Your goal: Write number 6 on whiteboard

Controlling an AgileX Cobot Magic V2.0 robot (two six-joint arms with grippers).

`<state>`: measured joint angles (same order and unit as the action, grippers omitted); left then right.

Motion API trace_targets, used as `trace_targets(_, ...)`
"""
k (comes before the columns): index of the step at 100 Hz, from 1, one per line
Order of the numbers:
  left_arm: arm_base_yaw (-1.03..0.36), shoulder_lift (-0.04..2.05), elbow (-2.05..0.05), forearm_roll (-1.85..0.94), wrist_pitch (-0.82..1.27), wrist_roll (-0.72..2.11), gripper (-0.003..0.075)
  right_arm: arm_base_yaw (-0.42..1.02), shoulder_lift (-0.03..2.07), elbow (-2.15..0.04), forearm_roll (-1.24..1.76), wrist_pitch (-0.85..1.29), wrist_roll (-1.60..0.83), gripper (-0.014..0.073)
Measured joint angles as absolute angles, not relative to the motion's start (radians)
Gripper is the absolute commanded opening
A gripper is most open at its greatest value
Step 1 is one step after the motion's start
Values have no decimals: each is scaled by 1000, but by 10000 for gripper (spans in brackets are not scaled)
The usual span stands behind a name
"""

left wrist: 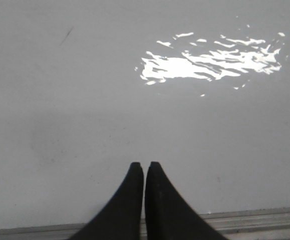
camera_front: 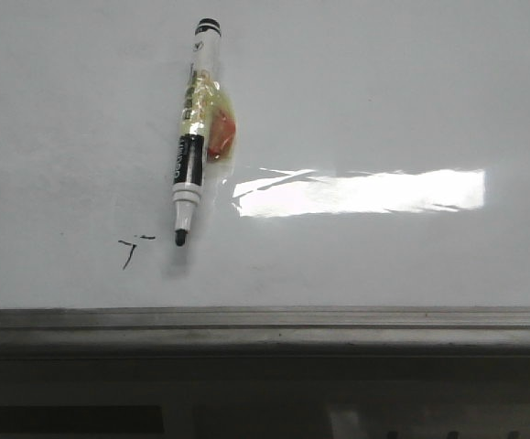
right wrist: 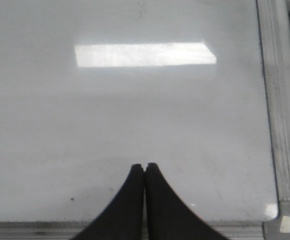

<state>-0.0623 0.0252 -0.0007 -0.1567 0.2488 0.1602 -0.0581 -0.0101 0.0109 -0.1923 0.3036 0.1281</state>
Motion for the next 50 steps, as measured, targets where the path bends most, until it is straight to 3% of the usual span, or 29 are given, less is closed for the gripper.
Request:
trace_targets(13,-62,25,-1,-368,206,160,-20,-58,-10,11,-151,145,128,-43)
trace_targets(29,-62,25,-1,-807,137,159,-20,-58,-10,11,126,-98,128,-43)
trace_targets(50,-62,25,0,-1157,99,158,-20,-58,-12,11,384,-176,129,-43)
